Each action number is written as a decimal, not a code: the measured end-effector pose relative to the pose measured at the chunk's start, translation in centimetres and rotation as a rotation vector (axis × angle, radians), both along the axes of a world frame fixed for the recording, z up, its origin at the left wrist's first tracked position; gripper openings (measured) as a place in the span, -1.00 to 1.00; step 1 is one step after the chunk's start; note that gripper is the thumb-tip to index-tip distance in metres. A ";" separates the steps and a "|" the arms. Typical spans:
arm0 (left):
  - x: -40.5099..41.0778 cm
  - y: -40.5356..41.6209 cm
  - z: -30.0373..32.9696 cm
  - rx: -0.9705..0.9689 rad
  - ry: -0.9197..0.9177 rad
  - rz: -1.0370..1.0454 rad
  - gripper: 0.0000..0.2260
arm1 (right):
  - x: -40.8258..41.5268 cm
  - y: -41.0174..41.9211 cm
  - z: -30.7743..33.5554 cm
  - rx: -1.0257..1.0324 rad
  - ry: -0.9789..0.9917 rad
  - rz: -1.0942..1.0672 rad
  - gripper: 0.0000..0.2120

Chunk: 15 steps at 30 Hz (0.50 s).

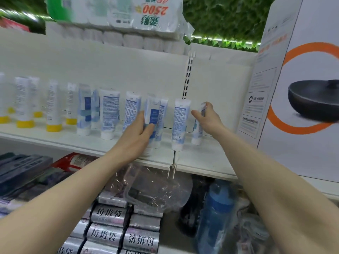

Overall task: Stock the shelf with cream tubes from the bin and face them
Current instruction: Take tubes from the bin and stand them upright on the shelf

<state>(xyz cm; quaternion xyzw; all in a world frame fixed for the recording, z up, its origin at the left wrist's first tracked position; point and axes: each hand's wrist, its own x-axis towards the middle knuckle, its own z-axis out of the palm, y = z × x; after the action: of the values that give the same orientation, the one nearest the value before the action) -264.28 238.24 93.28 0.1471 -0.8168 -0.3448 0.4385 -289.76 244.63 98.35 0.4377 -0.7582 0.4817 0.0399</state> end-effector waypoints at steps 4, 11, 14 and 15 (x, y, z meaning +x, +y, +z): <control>0.0 0.2 -0.1 -0.013 -0.006 -0.014 -0.77 | -0.3 0.0 -0.3 0.045 0.057 -0.063 -0.64; 0.4 0.4 -0.2 -0.038 0.012 -0.039 -0.75 | -0.1 0.7 -0.5 0.142 0.085 -0.140 -0.54; 0.6 0.8 0.0 -0.045 0.025 -0.066 -0.66 | -0.1 0.6 -0.3 0.199 0.095 -0.199 -0.47; 0.7 0.8 0.0 -0.046 0.033 -0.073 -0.66 | 0.0 0.5 -0.2 0.213 0.100 -0.216 -0.45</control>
<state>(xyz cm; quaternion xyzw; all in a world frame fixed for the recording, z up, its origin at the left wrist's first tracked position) -263.59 239.08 93.30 0.1014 -0.8222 -0.3439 0.4422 -289.80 245.14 98.11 0.3790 -0.8446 0.3691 0.0827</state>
